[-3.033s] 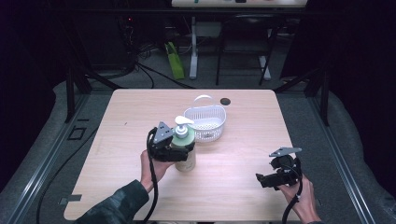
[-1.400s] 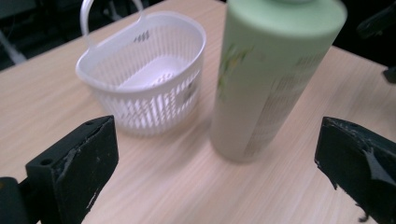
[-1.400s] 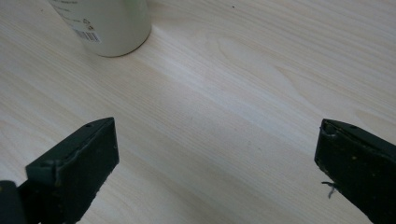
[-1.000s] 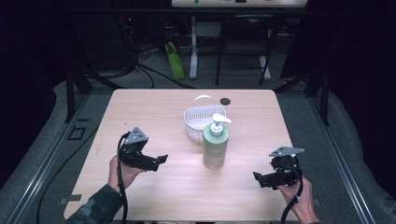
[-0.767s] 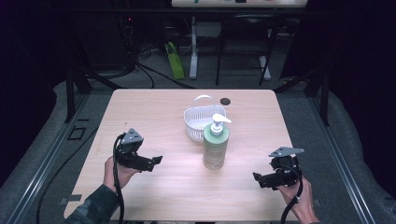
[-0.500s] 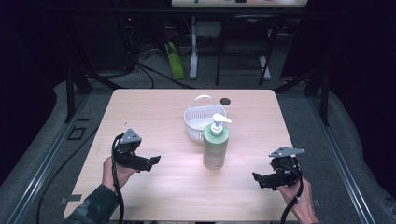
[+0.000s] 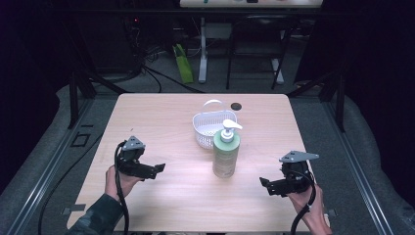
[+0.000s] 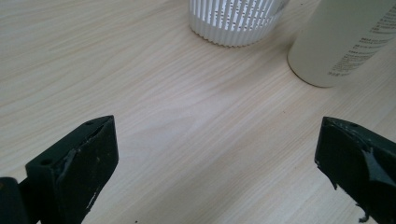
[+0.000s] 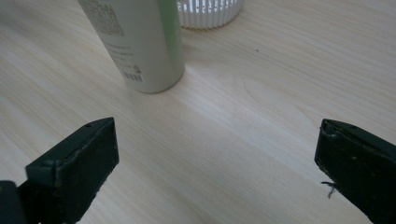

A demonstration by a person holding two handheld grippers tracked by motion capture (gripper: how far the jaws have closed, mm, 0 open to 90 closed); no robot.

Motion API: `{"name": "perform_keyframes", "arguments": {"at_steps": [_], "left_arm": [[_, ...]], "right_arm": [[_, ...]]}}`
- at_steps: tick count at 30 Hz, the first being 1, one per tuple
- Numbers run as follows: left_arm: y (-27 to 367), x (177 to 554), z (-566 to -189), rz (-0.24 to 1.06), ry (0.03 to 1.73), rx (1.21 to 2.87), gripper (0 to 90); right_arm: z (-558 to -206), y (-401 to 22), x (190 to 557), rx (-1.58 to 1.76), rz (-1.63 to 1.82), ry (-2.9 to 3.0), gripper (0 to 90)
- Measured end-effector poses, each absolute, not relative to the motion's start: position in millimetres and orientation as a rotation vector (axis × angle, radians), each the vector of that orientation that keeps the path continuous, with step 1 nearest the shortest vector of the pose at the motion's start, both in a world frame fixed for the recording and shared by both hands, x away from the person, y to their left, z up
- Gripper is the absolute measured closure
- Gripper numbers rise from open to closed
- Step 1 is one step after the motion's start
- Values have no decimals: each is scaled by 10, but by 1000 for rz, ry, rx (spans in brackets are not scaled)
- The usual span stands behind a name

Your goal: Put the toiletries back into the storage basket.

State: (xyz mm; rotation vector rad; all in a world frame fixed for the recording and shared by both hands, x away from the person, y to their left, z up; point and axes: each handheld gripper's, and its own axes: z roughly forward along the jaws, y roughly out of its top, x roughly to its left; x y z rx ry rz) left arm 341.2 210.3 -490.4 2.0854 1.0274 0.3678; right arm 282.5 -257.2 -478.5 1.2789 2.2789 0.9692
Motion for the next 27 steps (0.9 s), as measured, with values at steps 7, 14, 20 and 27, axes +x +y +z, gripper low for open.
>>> {"name": "perform_keyframes", "arguments": {"at_steps": [7,14,20,27], "left_arm": [[2115,3419,-4913,362,1035,2084,0],[2116,3429,-4975,348,1059,2097,0],[2058,3425,-5005,336,1040,2117,0],[2111,3435,-5001,333,1053,2098,0]], "right_arm": [[-4685,-2416,2871,1211,1047,2282,0],[-4594,-2239,2949,1161,1121,2277,0],[-4524,-2094,3043,1130,1171,2264,0],[-4450,-1922,3144,1076,1228,2255,0]]}}
